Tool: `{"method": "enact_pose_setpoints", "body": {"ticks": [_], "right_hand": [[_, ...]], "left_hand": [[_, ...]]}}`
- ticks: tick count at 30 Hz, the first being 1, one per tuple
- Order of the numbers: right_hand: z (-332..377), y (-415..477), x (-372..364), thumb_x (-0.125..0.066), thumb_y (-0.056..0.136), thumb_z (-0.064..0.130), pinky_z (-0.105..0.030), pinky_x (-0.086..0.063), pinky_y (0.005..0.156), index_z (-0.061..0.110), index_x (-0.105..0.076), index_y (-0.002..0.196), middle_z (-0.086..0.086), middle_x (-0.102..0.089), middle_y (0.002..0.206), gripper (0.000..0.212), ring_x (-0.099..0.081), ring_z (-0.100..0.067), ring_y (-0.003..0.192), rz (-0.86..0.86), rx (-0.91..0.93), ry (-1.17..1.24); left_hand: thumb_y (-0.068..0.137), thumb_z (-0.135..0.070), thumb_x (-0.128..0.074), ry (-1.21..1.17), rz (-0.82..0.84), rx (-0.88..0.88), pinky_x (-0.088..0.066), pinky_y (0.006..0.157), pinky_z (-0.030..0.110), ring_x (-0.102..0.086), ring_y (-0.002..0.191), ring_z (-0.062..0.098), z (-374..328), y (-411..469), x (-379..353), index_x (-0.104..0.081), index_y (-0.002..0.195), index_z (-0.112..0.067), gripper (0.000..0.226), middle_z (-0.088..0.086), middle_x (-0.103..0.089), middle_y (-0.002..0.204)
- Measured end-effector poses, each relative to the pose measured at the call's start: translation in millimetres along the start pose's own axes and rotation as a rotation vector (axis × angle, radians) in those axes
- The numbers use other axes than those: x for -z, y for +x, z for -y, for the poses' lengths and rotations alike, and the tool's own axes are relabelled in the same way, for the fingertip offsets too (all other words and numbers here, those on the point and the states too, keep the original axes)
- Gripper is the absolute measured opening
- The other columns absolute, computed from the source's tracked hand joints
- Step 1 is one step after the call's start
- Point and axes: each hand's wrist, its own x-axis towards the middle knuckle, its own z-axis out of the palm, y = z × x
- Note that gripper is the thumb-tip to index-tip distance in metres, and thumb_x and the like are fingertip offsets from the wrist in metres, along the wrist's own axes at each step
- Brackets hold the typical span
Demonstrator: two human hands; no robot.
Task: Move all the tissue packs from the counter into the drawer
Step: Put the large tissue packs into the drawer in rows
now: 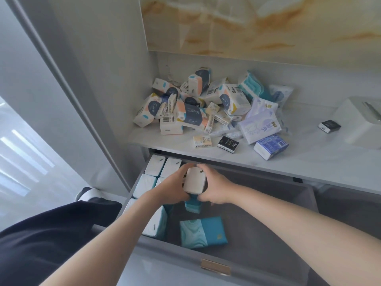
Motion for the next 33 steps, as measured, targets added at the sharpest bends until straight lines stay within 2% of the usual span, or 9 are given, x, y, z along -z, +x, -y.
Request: {"method": "enact_pose_setpoints", "body": {"ticks": [3, 5, 9, 13, 21, 25, 27, 30, 33], "right_hand": [[-7, 13, -8, -0.086, 0.065, 0.018, -0.028, -0.048, 0.074, 0.022, -0.025, 0.149, -0.003, -0.045, 0.132, 0.104, -0.054, -0.021, 0.107, -0.047, -0.03, -0.057], [-12, 22, -14, -0.086, 0.064, 0.018, -0.028, -0.046, 0.084, 0.027, -0.027, 0.148, -0.006, -0.042, 0.134, 0.103, -0.052, -0.024, 0.111, -0.073, -0.047, -0.057], [-18, 41, -30, -0.087, 0.066, 0.018, -0.035, -0.056, 0.08, 0.048, -0.027, 0.143, -0.008, -0.042, 0.125, 0.102, -0.054, -0.028, 0.1, -0.137, -0.111, 0.008], [-16, 55, -51, -0.086, 0.071, 0.019, -0.047, -0.06, 0.08, 0.045, -0.02, 0.149, 0.0, -0.051, 0.131, 0.105, -0.06, -0.03, 0.106, -0.147, -0.193, 0.153], [-19, 57, -47, -0.074, 0.082, 0.012, -0.027, -0.048, 0.082, 0.036, 0.011, 0.157, -0.005, -0.045, 0.149, 0.116, -0.057, -0.023, 0.12, -0.063, -0.225, 0.234], [-33, 41, -42, -0.067, 0.084, 0.017, -0.032, -0.047, 0.077, 0.022, -0.022, 0.143, -0.009, -0.045, 0.139, 0.074, -0.058, -0.026, 0.107, -0.121, -0.21, -0.061], [-47, 28, -44, -0.069, 0.082, 0.028, -0.031, -0.044, 0.081, 0.023, -0.035, 0.133, -0.005, -0.044, 0.136, 0.062, -0.057, -0.027, 0.111, -0.021, -0.165, -0.284], [-73, 12, -54, -0.073, 0.078, 0.044, -0.035, -0.039, 0.109, 0.023, -0.031, 0.15, -0.005, -0.028, 0.157, 0.086, -0.039, -0.028, 0.14, 0.257, -0.171, -0.551], [-90, -1, -65, -0.074, 0.079, 0.049, -0.039, -0.034, 0.115, 0.017, -0.017, 0.157, -0.009, -0.026, 0.162, 0.102, -0.033, -0.029, 0.145, 0.35, -0.16, -0.66]], "left_hand": [[0.079, -0.003, -0.065, 0.165, -0.041, -0.003, -0.045, 0.089, 0.022, -0.051, 0.125, 0.015, 8, 5, 1, -0.021, 0.152, -0.03, 0.09, -0.003, -0.051, 0.14], [0.08, 0.0, -0.058, 0.351, -0.141, -0.025, -0.046, 0.096, 0.029, -0.044, 0.129, 0.018, 16, 7, 5, -0.026, 0.151, -0.028, 0.083, -0.003, -0.048, 0.143], [0.086, -0.01, -0.052, 0.494, -0.25, 0.009, -0.038, 0.105, 0.037, -0.032, 0.132, 0.023, 36, 10, 11, -0.037, 0.147, -0.029, 0.066, -0.001, -0.043, 0.145], [0.093, -0.024, -0.054, 0.559, -0.174, 0.003, -0.034, 0.111, 0.041, -0.027, 0.138, 0.024, 52, 11, 10, -0.033, 0.148, -0.035, 0.06, -0.001, -0.032, 0.152], [0.094, -0.032, -0.052, 0.799, -0.169, -0.013, -0.027, 0.111, 0.041, -0.022, 0.141, 0.025, 53, 19, 0, -0.029, 0.149, -0.039, 0.06, 0.0, -0.023, 0.155], [0.091, -0.03, -0.054, 0.833, -0.208, 0.029, -0.033, 0.105, 0.039, -0.032, 0.132, 0.027, 42, 22, -8, -0.037, 0.144, -0.034, 0.056, 0.002, -0.031, 0.147], [0.085, -0.02, -0.056, 0.821, -0.278, -0.076, -0.041, 0.092, 0.038, -0.046, 0.115, 0.029, 36, 20, -17, -0.053, 0.127, -0.025, 0.043, 0.004, -0.043, 0.13], [0.079, -0.007, -0.055, 0.704, -0.26, -0.265, -0.039, 0.062, 0.036, -0.056, 0.086, 0.032, 30, 15, -34, -0.058, 0.097, -0.015, 0.02, 0.007, -0.053, 0.1], [0.091, -0.014, -0.047, 0.58, -0.008, -0.173, -0.045, 0.072, 0.038, -0.058, 0.095, 0.03, 30, 7, -54, -0.056, 0.105, -0.013, 0.017, 0.008, -0.055, 0.107]]}}
